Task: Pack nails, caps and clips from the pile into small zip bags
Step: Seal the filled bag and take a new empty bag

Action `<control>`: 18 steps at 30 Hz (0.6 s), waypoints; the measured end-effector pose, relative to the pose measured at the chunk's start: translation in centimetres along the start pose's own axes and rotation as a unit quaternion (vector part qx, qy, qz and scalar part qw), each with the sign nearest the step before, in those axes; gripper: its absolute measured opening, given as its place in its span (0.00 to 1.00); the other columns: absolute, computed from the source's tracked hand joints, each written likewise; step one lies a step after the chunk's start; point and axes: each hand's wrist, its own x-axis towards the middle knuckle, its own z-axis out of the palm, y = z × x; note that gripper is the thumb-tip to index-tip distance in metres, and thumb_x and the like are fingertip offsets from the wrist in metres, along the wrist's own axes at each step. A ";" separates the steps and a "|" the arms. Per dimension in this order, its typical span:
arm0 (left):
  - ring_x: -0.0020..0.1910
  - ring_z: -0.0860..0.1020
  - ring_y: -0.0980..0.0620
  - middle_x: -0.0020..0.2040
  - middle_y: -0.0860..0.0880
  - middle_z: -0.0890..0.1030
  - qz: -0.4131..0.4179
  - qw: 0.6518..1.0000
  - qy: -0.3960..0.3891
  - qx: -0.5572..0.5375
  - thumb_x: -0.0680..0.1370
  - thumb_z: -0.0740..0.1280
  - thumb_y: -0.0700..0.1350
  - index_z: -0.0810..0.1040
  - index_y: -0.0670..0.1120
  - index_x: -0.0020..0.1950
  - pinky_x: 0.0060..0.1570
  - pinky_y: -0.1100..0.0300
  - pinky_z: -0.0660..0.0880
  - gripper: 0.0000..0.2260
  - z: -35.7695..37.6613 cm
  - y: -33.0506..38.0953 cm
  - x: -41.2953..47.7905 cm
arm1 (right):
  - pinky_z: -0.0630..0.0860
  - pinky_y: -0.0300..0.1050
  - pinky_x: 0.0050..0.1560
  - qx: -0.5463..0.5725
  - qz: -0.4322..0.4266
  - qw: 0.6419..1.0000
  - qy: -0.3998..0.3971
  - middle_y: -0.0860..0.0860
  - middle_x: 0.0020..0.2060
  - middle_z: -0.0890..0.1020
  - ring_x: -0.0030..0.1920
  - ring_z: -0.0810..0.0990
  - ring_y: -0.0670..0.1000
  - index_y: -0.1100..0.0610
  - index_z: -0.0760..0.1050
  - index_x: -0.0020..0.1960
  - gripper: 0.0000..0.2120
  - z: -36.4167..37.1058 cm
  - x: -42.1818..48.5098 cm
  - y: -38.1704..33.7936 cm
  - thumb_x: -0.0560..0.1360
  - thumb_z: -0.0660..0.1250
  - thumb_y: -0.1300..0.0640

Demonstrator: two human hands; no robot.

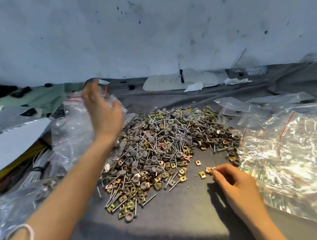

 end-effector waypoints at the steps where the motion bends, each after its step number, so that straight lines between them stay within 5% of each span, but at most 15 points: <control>1: 0.74 0.60 0.49 0.76 0.46 0.58 0.025 0.998 -0.050 -0.033 0.78 0.64 0.37 0.58 0.51 0.76 0.73 0.53 0.60 0.29 1.2 1.4 -1.6 | 0.72 0.33 0.38 -0.006 -0.002 1.000 -0.001 0.46 0.33 0.82 0.37 0.79 0.40 0.50 0.80 0.40 0.07 0.1 0.0 0.0 0.75 0.69 0.59; 5: 0.58 0.76 0.54 0.65 0.47 0.74 0.079 0.929 -0.345 -0.111 0.80 0.64 0.40 0.65 0.49 0.74 0.58 0.63 0.74 0.23 7.2 7.2 -9.3 | 0.76 0.38 0.40 0.030 0.010 0.998 0.058 0.45 0.32 0.82 0.36 0.80 0.43 0.51 0.79 0.39 0.08 -0.1 -0.1 0.0 0.75 0.69 0.61; 8: 0.52 0.79 0.51 0.58 0.46 0.80 0.116 0.856 -0.499 -0.066 0.79 0.65 0.41 0.73 0.46 0.68 0.52 0.67 0.73 0.17 11.6 9.9 -13.9 | 0.74 0.42 0.42 0.068 0.007 0.953 0.295 0.45 0.36 0.81 0.39 0.79 0.49 0.53 0.77 0.42 0.05 -0.7 -0.4 0.3 0.76 0.66 0.57; 11: 0.58 0.77 0.45 0.59 0.42 0.79 0.168 0.810 -0.561 0.032 0.76 0.70 0.47 0.74 0.44 0.66 0.57 0.57 0.73 0.20 13.8 11.0 -16.8 | 0.72 0.40 0.44 0.125 0.029 0.889 0.440 0.48 0.37 0.78 0.40 0.76 0.49 0.53 0.73 0.45 0.04 -1.4 -0.5 0.3 0.76 0.60 0.55; 18: 0.46 0.78 0.49 0.49 0.46 0.79 0.118 0.815 -0.567 -0.010 0.73 0.71 0.38 0.69 0.47 0.70 0.44 0.61 0.73 0.26 13.9 10.3 -18.6 | 0.70 0.31 0.41 0.170 0.077 0.862 0.471 0.45 0.39 0.77 0.40 0.75 0.41 0.52 0.73 0.44 0.09 -1.4 0.1 0.6 0.78 0.62 0.65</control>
